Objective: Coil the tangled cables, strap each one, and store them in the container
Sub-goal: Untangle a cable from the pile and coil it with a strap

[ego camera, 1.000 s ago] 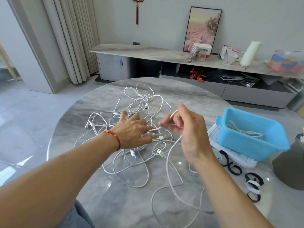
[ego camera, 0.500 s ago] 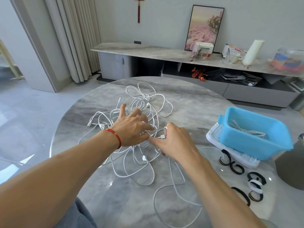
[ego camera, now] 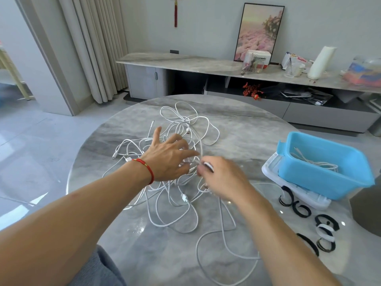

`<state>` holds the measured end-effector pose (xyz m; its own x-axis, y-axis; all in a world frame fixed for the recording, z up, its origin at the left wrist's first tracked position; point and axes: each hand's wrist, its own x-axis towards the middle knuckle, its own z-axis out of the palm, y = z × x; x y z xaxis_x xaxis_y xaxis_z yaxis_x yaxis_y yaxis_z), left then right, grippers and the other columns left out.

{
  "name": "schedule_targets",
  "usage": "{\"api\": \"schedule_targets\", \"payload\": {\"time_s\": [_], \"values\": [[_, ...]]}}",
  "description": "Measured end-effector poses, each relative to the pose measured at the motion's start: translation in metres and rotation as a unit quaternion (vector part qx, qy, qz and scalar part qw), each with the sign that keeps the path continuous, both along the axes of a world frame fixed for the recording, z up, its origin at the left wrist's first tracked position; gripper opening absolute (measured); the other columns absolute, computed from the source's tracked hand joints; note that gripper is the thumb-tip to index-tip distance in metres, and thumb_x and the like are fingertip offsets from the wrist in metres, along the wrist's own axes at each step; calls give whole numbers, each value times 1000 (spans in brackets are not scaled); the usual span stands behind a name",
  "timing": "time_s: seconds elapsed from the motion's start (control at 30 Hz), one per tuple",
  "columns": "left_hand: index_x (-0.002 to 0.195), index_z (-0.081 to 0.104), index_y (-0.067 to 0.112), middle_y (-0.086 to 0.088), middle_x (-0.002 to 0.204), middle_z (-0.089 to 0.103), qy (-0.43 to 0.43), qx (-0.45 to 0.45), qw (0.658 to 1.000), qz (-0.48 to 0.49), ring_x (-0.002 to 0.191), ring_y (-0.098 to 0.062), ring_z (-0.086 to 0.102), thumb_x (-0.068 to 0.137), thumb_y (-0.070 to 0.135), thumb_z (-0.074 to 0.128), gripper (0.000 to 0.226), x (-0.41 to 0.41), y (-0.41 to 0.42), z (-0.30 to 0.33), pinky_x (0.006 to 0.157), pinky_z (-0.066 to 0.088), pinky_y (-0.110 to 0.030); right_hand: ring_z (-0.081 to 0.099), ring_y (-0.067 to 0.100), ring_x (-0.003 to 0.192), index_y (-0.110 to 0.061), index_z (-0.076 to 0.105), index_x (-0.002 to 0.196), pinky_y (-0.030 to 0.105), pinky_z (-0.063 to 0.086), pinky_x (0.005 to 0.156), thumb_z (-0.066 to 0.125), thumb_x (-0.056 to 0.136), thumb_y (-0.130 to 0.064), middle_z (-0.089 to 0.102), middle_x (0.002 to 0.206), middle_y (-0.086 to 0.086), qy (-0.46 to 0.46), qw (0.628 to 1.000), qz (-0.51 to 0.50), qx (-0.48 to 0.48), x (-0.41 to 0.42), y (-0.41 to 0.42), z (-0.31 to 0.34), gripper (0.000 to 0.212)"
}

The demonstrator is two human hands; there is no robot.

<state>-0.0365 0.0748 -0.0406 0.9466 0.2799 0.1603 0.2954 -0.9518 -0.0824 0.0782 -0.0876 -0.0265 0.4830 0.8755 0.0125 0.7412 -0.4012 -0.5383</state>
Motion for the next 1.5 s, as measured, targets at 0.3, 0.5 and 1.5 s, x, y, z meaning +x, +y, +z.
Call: {"api": "schedule_targets", "payload": {"time_s": [0.3, 0.5, 1.5], "values": [[137, 50, 49, 18, 146, 44, 6, -86, 996, 20, 148, -10, 14, 97, 51, 41, 41, -2, 11, -3, 115, 1, -71, 59, 31, 133, -6, 53, 76, 46, 38, 118, 55, 94, -16, 70, 127, 18, 582, 728, 157, 327, 4, -20, 30, 20], [129, 59, 47, 14, 140, 50, 11, 5, 1000, -20, 148, -14, 21, 96, 55, 44, 38, -1, -3, 4, 115, 4, -70, 44, 13, 47, -18, 40, 68, 29, 54, 60, 60, 91, -21, 45, 55, -2, 255, 910, -69, 319, 7, -7, 13, 30], [158, 18, 16, -5, 159, 28, -213, -219, 950, -63, 147, -22, 26, 79, 13, 62, 91, -2, -27, 35, 120, 24, -43, 44, 24, 61, -19, 41, 65, 34, 30, 57, 54, 103, -39, 41, 58, -4, 192, 978, 6, 86, 19, -21, 28, 45]]}}
